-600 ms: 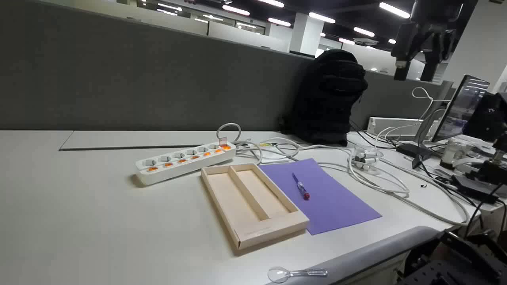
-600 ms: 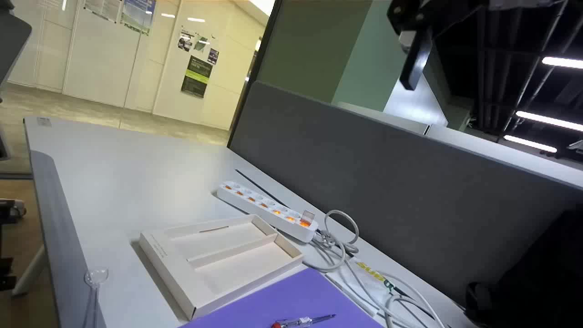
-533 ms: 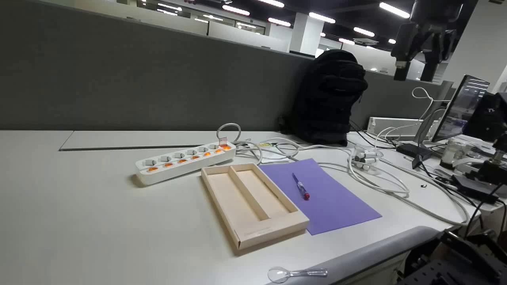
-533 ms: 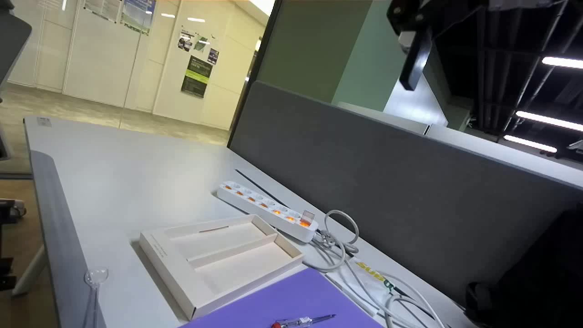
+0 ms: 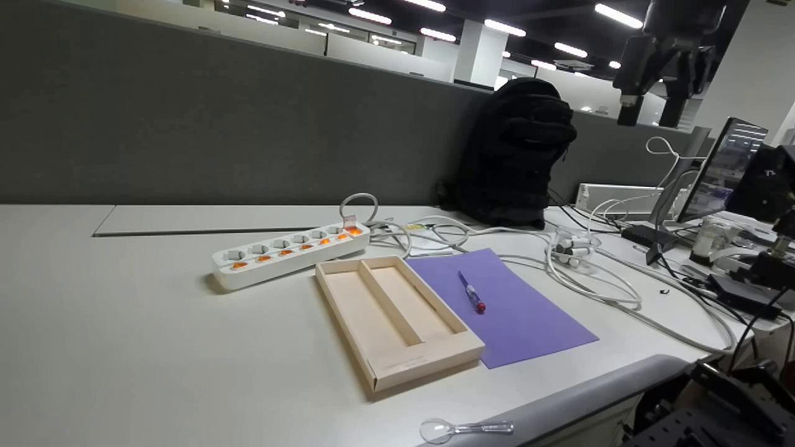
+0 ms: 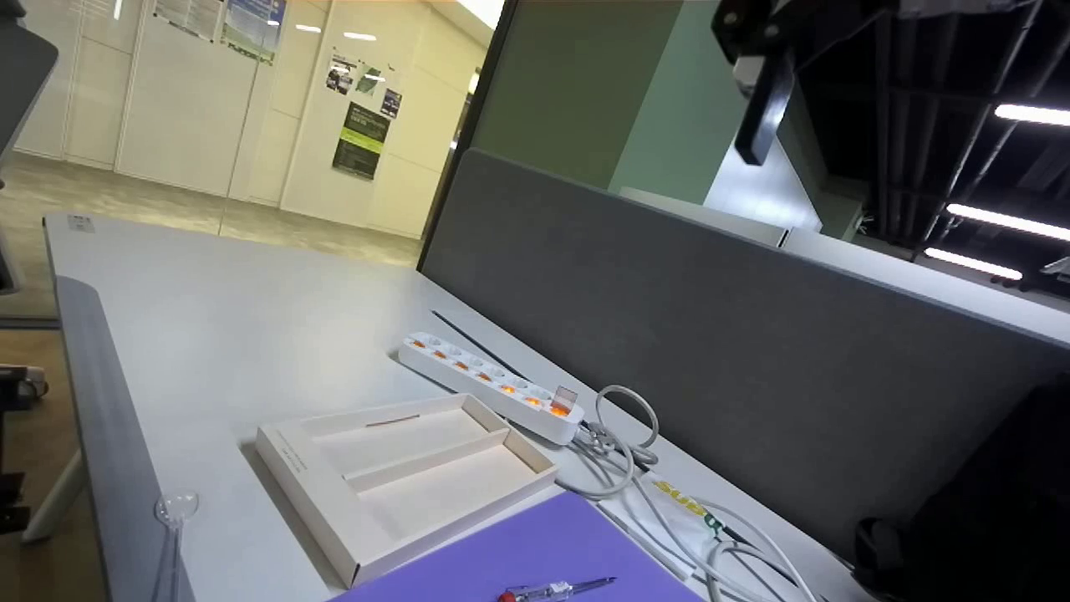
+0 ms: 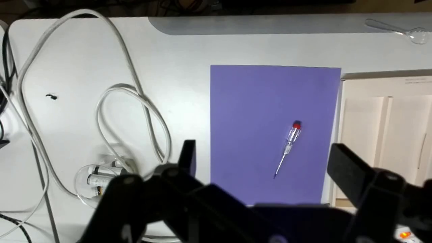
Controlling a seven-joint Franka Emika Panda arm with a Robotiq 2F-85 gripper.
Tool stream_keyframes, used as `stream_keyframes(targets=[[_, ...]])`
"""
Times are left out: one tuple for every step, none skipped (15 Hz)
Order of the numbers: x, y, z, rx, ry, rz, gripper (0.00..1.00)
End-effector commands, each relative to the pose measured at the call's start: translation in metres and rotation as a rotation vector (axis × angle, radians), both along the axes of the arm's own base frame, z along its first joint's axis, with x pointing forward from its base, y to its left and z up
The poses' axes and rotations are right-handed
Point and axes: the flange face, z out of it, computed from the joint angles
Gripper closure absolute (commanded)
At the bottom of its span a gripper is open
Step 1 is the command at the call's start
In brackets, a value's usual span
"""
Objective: Take the silver object and put it in the right compartment of the box
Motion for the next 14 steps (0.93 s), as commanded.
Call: stream_keyframes(targets=[[0.000, 0.000, 0.000, 0.000, 0.001, 0.000, 0.00], [0.000, 0.000, 0.001, 0.000, 0.001, 0.000, 0.00], [0.000, 0.000, 0.001, 0.000, 0.001, 0.000, 0.00], [0.000, 0.000, 0.001, 0.000, 0.000, 0.000, 0.00], [0.003, 0.000, -0.002, -0.017, -0.015, -0.015, 0.00], [0.006, -0.002, -0.005, -0.033, -0.035, -0.018, 0.00], [0.011, -0.004, -0.007, -0.043, -0.085, -0.035, 0.00], [0.016, -0.005, -0.009, -0.046, -0.121, -0.044, 0.00], [0.022, -0.007, -0.014, -0.056, -0.151, -0.060, 0.00], [0.026, -0.008, -0.020, -0.060, -0.174, -0.072, 0.00], [0.032, -0.009, -0.029, -0.065, -0.187, -0.082, 0.00], [0.037, -0.009, -0.037, -0.066, -0.195, -0.090, 0.00], [0.043, -0.007, -0.048, -0.063, -0.194, -0.097, 0.00], [0.048, -0.006, -0.059, -0.061, -0.187, -0.100, 0.00]])
